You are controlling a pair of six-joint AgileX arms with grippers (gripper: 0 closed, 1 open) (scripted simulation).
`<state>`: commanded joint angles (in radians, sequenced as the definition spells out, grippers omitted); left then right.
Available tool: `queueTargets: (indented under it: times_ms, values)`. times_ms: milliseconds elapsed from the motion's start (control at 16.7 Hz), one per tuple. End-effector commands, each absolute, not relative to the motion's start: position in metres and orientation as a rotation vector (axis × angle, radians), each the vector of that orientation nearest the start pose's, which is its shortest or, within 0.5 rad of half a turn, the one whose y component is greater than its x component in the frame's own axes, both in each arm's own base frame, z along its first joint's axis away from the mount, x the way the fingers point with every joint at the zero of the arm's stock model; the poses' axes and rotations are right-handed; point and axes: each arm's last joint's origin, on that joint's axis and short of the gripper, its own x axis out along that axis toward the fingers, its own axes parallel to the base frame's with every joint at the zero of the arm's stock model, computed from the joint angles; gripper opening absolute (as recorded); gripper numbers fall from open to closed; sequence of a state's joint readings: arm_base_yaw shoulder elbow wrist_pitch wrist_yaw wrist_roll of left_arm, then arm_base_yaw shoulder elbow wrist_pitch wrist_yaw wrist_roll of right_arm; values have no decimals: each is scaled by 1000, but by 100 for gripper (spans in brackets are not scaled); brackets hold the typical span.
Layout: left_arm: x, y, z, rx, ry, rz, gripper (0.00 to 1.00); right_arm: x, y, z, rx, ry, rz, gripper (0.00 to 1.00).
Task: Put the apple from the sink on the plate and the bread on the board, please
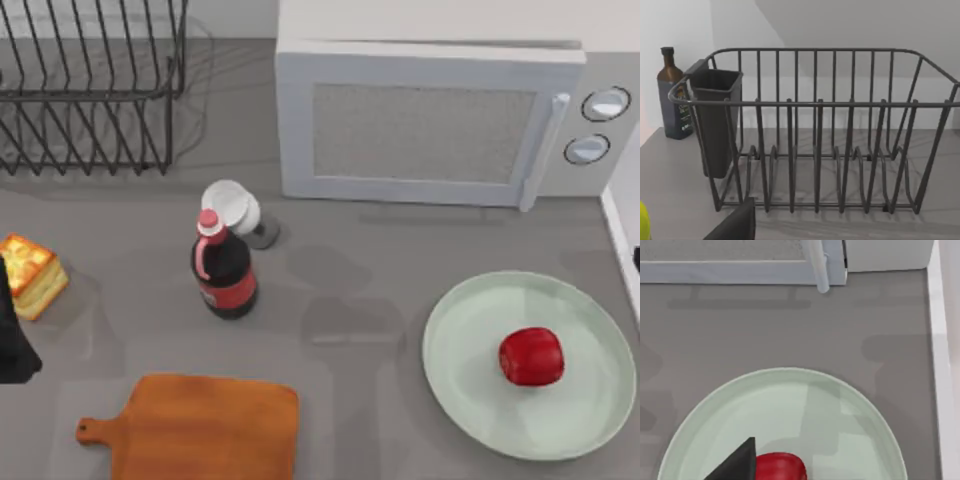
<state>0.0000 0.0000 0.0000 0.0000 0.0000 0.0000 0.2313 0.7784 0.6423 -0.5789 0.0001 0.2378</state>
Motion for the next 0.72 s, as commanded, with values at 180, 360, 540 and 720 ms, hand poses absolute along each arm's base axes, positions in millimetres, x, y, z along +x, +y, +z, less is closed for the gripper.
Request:
queueTargets:
  times_ms: [180, 360, 540, 720]
  values:
    - [106, -1, 160, 0, 0, 0, 100, 127, 19, 224, 119, 443, 115, 100]
    - [106, -1, 160, 0, 0, 0, 100, 110, 8, 195, 72, 209, 70, 100]
    - [106, -1, 160, 0, 0, 0, 100, 106, 1, 170, 24, 61, 24, 100]
    - [106, -1, 160, 0, 0, 0, 100, 106, -1, 160, 0, 0, 0, 100]
